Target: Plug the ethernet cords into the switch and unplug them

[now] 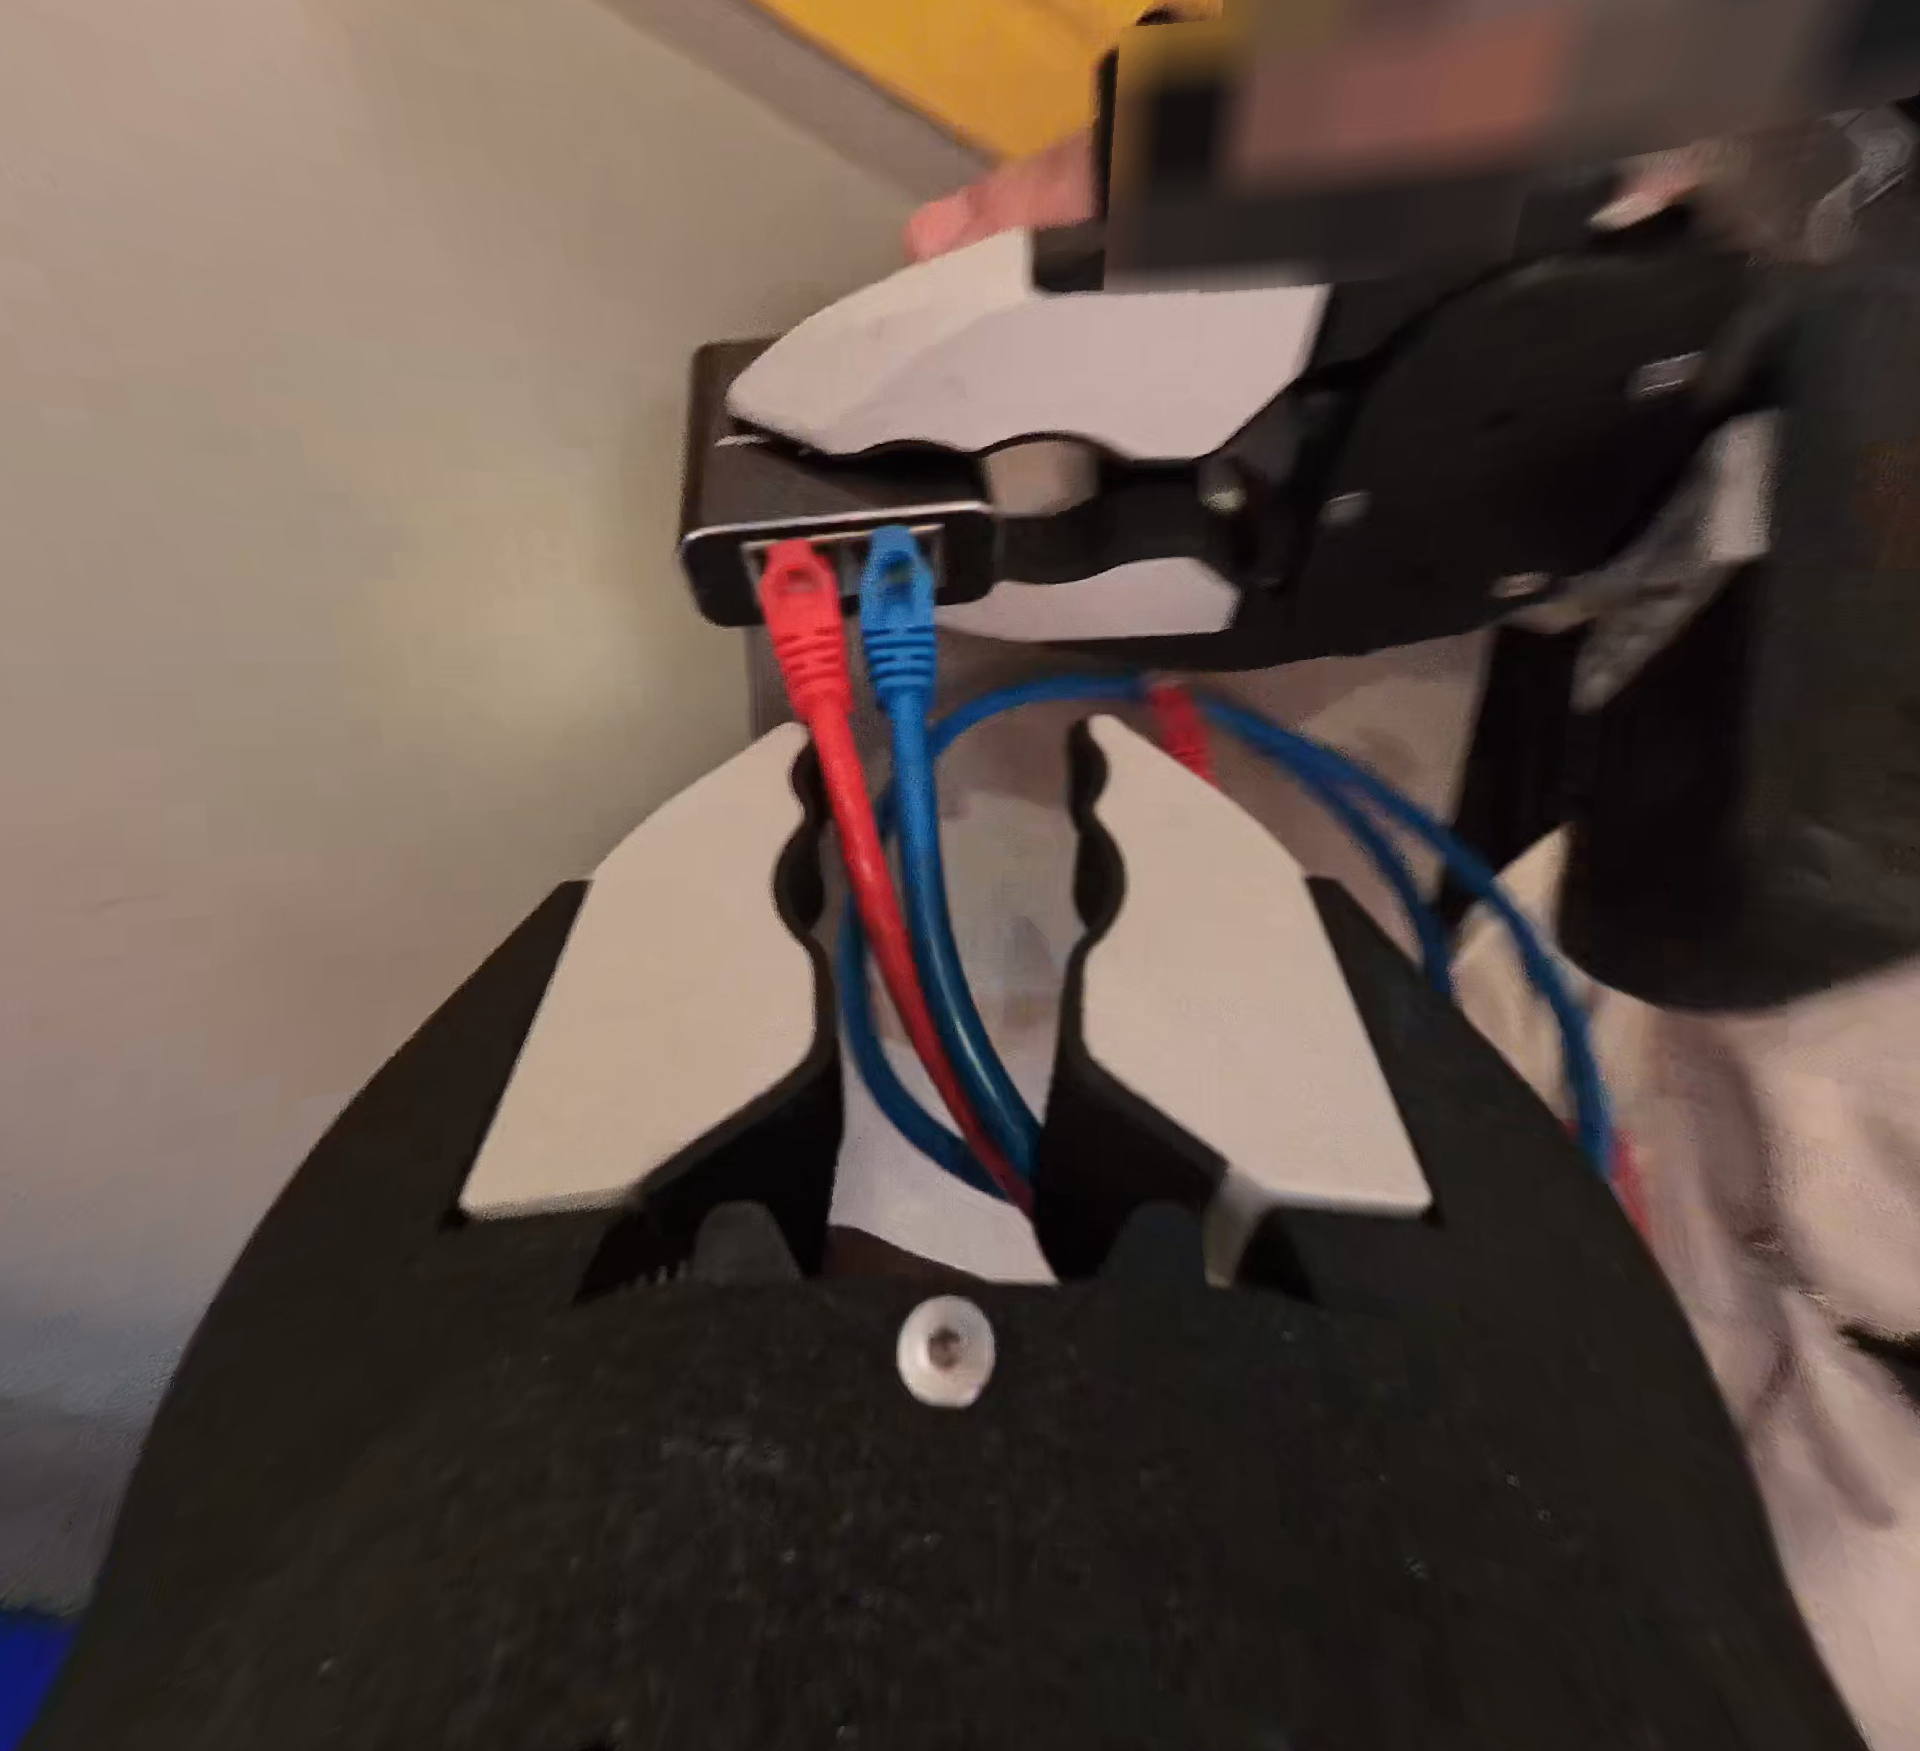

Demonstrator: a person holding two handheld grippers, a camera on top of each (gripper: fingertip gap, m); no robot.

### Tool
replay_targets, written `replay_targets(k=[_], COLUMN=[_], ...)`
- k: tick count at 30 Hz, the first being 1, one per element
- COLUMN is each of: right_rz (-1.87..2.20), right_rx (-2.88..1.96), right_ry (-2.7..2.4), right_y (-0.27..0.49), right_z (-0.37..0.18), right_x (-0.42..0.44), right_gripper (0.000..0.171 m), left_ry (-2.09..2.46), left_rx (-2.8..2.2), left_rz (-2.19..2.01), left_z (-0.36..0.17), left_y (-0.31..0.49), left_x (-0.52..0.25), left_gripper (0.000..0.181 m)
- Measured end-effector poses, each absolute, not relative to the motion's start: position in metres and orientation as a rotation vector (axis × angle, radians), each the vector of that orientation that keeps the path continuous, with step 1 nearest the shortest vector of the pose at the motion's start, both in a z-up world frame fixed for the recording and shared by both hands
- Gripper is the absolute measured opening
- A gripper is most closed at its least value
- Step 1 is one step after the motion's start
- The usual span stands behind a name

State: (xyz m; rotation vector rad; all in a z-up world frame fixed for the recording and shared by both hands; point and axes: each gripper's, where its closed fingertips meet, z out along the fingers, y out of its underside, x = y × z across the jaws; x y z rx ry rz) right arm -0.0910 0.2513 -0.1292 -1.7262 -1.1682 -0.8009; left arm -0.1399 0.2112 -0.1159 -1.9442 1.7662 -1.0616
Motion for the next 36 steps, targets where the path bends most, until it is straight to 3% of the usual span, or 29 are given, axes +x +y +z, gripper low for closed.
replay_targets(k=[2,8,9,11,18,25,30,36], right_rz=[-0.748,-0.480,-0.462,-0.416,-0.266,0.098,0.115,0.126], right_rx=[-1.660,-1.514,-1.489,-1.440,-1.344,-1.340,-1.364,-1.384], right_ry=[-1.110,-0.969,-0.962,-1.008,-1.021,-0.914,-0.995,-1.071], right_y=[0.258,0.262,0.261,0.258,0.237,0.222,0.214,0.208], right_z=[-0.124,-0.125,-0.124,-0.129,-0.119,-0.095,-0.100,-0.107], right_x=[-0.088,-0.088,-0.088,-0.093,-0.103,-0.122,-0.131,-0.143], right_gripper=[0.027,0.026,0.026,0.026,0.026,0.025,0.026,0.025], left_ry=[1.654,1.560,1.560,1.459,1.241,1.860,2.053,2.217], left_rx=[-1.898,-1.642,-1.571,-1.402,-1.319,-1.086,-0.929,-0.787], left_rz=[-1.257,-1.447,-1.434,-1.461,-1.527,-0.846,-0.804,-0.803], left_z=[-0.098,-0.078,-0.074,-0.052,0.001,-0.057,-0.071,-0.087], left_y=[0.207,0.211,0.213,0.220,0.258,0.228,0.213,0.205], left_x=[-0.137,-0.139,-0.140,-0.143,-0.160,-0.154,-0.151,-0.154], left_gripper=[0.063,0.065,0.064,0.038,0.037,0.032,0.037,0.023])
